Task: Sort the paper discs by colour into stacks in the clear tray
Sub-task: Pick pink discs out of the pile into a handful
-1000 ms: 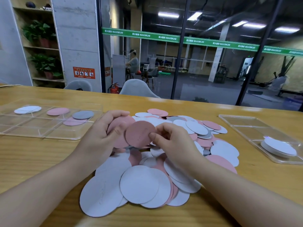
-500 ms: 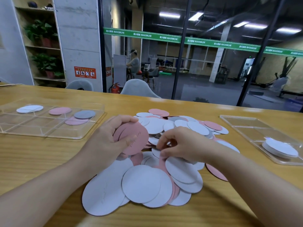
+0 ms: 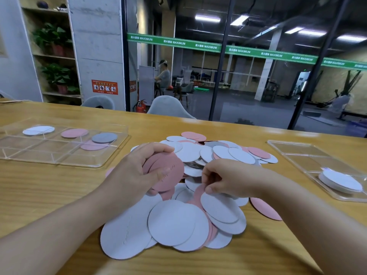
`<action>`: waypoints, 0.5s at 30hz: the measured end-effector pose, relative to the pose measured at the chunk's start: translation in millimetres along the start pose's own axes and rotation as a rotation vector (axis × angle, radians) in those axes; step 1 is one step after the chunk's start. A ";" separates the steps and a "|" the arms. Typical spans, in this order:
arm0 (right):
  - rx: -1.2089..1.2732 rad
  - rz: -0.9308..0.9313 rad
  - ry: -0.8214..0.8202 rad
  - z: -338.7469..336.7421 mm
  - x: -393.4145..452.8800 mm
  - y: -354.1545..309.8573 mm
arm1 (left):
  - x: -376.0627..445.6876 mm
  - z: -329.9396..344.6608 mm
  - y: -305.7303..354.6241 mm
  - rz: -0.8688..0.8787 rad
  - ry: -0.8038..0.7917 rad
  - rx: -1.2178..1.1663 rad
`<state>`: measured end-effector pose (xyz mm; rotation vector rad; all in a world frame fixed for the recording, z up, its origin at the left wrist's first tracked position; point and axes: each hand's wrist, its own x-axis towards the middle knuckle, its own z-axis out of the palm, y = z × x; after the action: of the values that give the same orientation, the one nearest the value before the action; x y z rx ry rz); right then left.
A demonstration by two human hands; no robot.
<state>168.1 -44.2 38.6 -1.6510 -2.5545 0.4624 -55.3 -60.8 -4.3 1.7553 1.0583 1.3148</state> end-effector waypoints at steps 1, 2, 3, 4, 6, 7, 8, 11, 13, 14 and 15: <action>0.040 -0.003 0.011 -0.2 -0.2 0.5 | -0.1 0.4 -0.1 -0.001 0.003 0.002; 0.068 -0.012 0.029 -0.6 -0.5 1.3 | 0.0 0.7 -0.4 0.000 0.006 0.004; 0.081 -0.029 0.052 -1.4 -0.3 1.3 | 0.1 0.5 -0.2 0.001 0.009 0.006; 0.092 -0.046 0.075 -1.9 0.0 0.8 | 0.0 0.4 -0.1 0.002 0.009 0.008; 0.118 -0.073 0.122 -1.8 0.2 -1.1 | 0.4 0.2 0.0 0.006 0.005 0.006; 0.131 -0.084 0.154 -1.4 0.3 -2.3 | 0.6 0.3 -0.2 0.007 0.001 0.000; 0.149 -0.093 0.191 -0.6 0.5 -3.4 | 1.0 0.7 -0.6 0.007 -0.006 -0.009; 0.274 -0.117 0.305 4.6 1.6 -6.3 | 0.7 2.9 -2.6 -0.001 -0.020 -0.061; 0.387 -0.133 0.371 8.5 2.7 -8.4 | -0.4 5.0 -1.9 0.004 -0.039 -0.086; 0.439 -0.142 0.399 10.2 3.2 -9.9 | -1.1 6.1 -1.8 0.003 -0.048 -0.093; 0.476 -0.148 0.427 11.4 3.1 -12.0 | -1.3 6.7 -1.6 0.003 -0.057 -0.107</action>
<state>153.8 -48.4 30.8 -1.2264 -2.0359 0.5759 -49.4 -61.7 -7.9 1.7050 0.9370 1.2921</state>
